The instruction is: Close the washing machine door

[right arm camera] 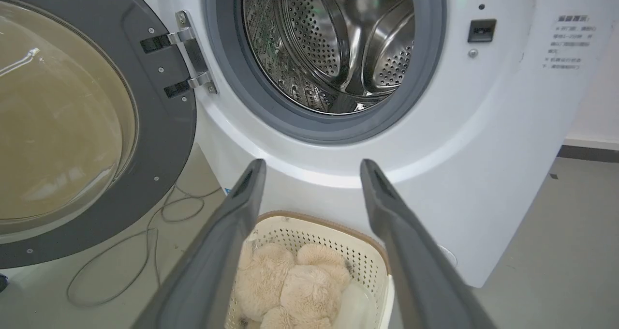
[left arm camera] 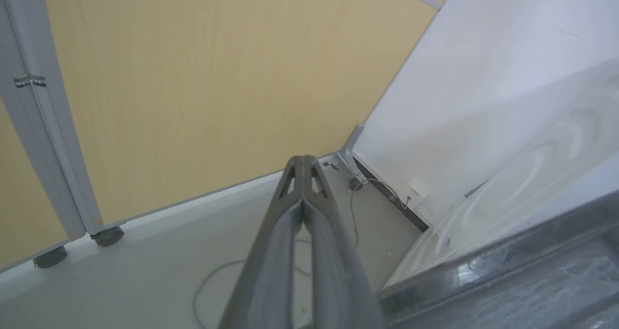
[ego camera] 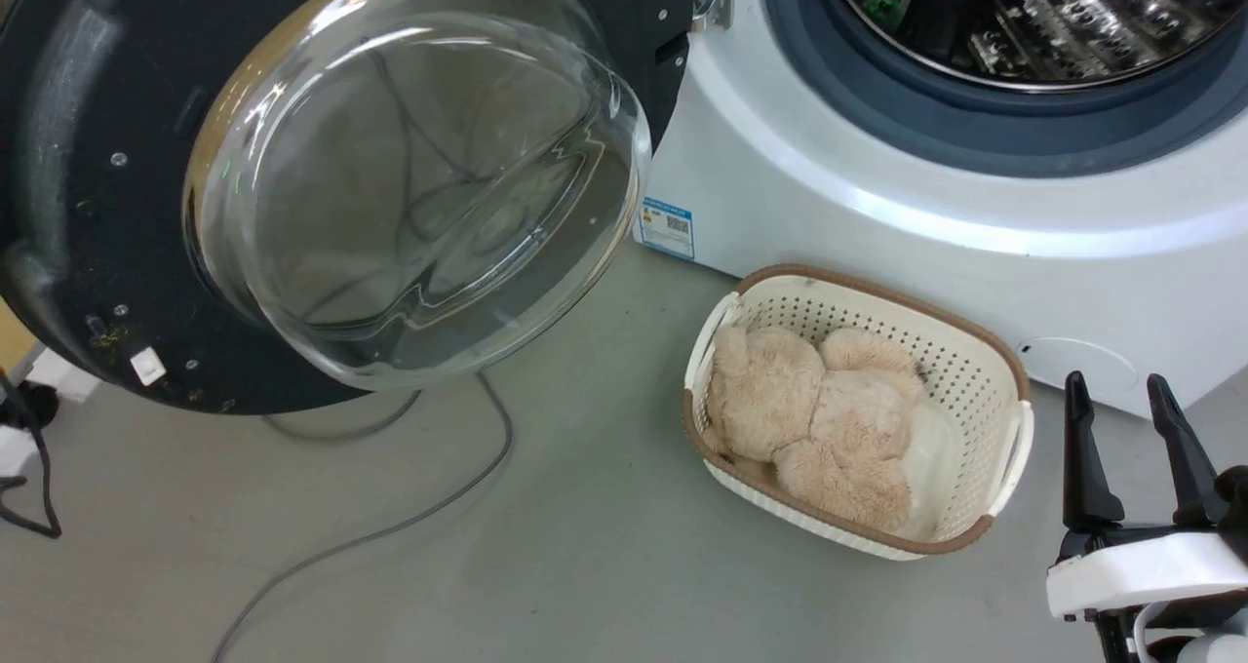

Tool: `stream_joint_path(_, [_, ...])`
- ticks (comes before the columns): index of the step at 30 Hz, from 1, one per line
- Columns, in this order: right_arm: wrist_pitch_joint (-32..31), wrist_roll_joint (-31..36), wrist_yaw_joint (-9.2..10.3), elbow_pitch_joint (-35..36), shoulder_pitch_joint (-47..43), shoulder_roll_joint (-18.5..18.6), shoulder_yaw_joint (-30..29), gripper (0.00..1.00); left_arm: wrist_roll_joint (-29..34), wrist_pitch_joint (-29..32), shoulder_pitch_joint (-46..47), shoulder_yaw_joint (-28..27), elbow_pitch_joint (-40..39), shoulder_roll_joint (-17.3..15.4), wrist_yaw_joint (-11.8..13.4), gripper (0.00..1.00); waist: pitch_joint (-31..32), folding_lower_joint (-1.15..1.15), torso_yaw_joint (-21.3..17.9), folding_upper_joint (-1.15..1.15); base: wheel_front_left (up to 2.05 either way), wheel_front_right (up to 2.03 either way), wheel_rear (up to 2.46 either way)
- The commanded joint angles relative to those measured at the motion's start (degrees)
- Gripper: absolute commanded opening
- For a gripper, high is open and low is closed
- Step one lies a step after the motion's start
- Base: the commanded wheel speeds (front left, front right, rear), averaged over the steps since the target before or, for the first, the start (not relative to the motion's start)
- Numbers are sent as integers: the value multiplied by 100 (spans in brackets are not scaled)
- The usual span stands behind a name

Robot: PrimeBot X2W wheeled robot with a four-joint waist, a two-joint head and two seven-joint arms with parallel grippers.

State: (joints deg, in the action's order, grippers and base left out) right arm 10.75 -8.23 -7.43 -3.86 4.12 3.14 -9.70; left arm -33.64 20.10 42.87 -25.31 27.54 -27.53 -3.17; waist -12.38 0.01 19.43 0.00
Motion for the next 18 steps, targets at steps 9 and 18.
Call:
stream_joint_path(9, [165,-89,-5,-94,234,-21,-67,100,-740,1373,198,39,173,-167,-221,0,-311,-1,113,0,0,0,0])
stream_joint_path(18, [272,-134,-5,-171,385,-23,-111,100,-1469,2245,-51,240,-107,-397,-348,0,-569,-1,195,0,0,0,0])
